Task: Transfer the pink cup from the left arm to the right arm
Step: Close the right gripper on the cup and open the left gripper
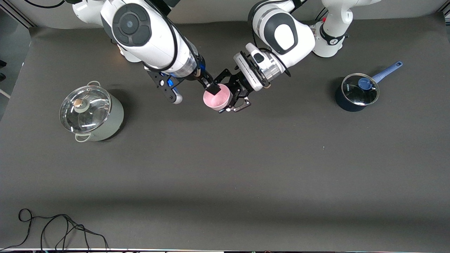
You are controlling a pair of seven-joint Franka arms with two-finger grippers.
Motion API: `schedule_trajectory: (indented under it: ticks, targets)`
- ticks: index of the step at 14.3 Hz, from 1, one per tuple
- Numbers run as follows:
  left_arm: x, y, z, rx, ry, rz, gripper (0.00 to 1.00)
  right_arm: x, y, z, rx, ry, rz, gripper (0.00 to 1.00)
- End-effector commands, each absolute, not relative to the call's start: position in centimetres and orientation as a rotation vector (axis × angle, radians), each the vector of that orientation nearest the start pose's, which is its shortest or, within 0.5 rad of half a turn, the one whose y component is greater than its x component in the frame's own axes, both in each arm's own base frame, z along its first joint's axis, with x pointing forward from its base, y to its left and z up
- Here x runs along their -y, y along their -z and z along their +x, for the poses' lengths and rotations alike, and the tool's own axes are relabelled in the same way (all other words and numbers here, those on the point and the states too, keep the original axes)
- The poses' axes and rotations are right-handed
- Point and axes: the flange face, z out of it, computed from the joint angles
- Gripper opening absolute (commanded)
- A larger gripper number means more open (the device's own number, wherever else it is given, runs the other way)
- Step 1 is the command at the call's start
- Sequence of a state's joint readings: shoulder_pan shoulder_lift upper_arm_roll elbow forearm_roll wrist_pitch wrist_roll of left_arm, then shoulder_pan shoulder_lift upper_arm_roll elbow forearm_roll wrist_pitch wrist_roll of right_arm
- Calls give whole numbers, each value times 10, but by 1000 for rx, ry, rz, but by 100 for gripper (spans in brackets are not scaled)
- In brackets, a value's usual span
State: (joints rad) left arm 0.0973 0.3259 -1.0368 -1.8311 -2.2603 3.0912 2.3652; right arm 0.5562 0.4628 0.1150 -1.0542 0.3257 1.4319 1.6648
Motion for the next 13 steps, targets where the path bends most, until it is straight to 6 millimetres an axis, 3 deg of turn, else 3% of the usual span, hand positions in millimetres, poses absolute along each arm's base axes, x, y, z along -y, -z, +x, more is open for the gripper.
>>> schedule_trajectory:
  ticks: [1,2,6,8,11,13]
  targets:
    - [418,-433,438,876,-1179,1965,53,-431,-576,514,-1388,-581,-2682,24]
    - [418,-433,438,875,-1178,1966,53,-430,-575,514,-1382,-578,-2685,0]
    - [418,-433,438,876,-1179,1965,55,-422,-579,521,-1288,-563,-2707,0]
    - [418,-433,438,878,-1179,1967,76,-415,-585,525,-1293,-548,-2693,0]
    - [417,-433,440,872,-1180,1969,96,-392,-595,539,-1216,-506,-2704,0]
    - [416,-434,441,871,-1181,1968,99,-359,-618,549,-1184,-459,-2679,0]
